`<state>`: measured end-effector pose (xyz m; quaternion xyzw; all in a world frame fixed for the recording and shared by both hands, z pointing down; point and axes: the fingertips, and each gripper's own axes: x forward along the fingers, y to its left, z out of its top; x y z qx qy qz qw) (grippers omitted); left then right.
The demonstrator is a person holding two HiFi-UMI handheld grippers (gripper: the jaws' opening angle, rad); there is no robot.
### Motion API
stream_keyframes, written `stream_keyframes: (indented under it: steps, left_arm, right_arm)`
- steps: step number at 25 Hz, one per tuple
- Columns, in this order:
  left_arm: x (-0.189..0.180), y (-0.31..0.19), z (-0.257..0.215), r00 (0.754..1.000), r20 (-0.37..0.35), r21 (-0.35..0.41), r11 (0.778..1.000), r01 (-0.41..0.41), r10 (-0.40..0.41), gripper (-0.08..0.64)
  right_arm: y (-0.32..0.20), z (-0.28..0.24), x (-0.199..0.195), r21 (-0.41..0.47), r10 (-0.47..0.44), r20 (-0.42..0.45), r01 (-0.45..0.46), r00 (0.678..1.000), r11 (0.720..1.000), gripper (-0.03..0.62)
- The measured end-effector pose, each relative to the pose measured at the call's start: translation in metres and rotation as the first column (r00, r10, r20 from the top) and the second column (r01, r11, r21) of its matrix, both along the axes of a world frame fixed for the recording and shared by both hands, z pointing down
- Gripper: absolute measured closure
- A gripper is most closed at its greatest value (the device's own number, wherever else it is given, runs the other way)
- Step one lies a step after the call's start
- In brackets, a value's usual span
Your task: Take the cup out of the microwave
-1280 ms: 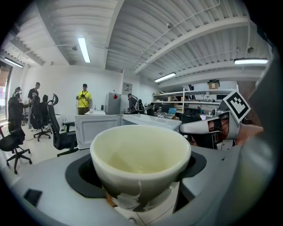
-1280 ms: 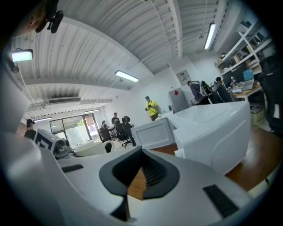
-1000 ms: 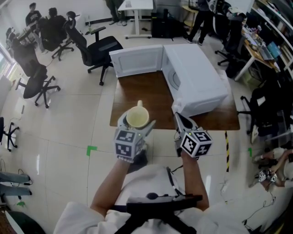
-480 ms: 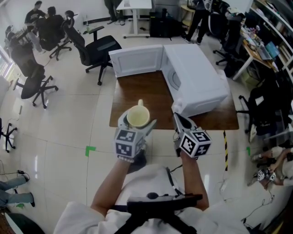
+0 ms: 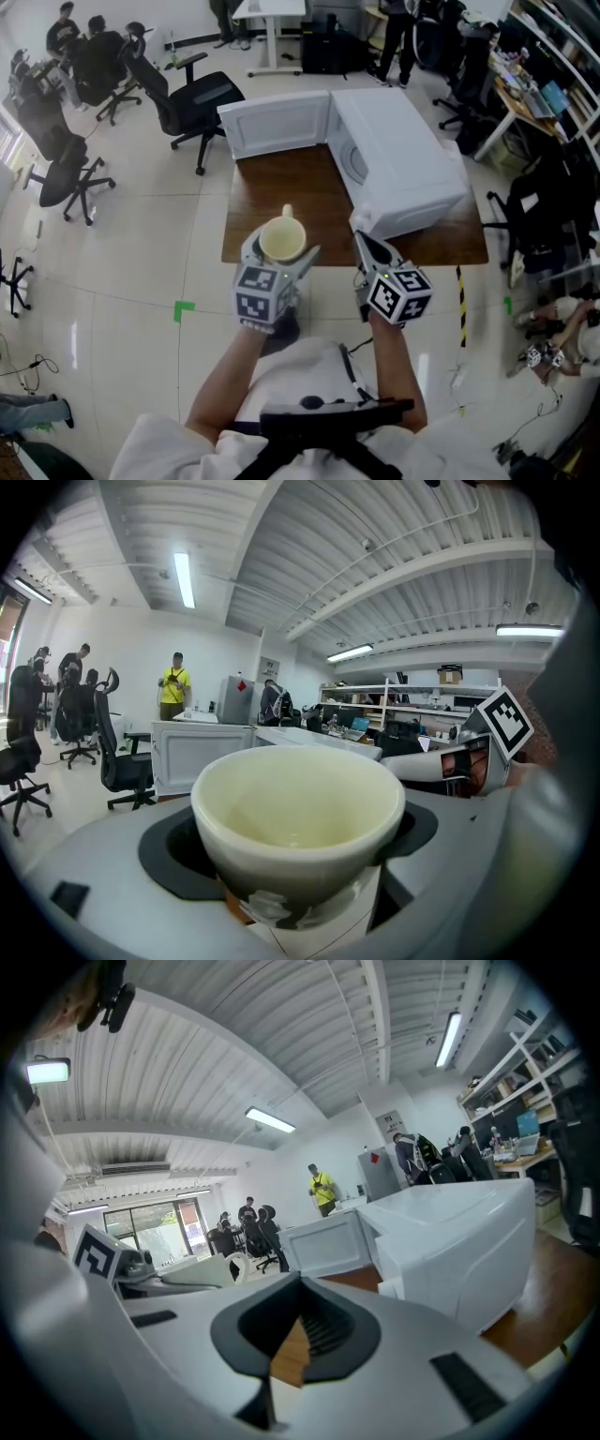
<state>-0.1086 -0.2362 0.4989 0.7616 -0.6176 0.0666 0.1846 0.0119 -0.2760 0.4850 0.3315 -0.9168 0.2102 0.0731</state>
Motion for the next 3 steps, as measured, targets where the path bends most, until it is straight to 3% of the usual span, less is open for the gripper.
stream_keyframes:
  steps: [3]
  left_arm:
    - [-0.0003, -0.0012, 0.002, 1.0, -0.002, -0.006, 1.0, -0.005, 0.005, 0.097]
  right_arm:
    - [-0.0012, -0.0009, -0.0018, 0.003, -0.001, 0.001, 0.001, 1.0, 1.0, 0.591]
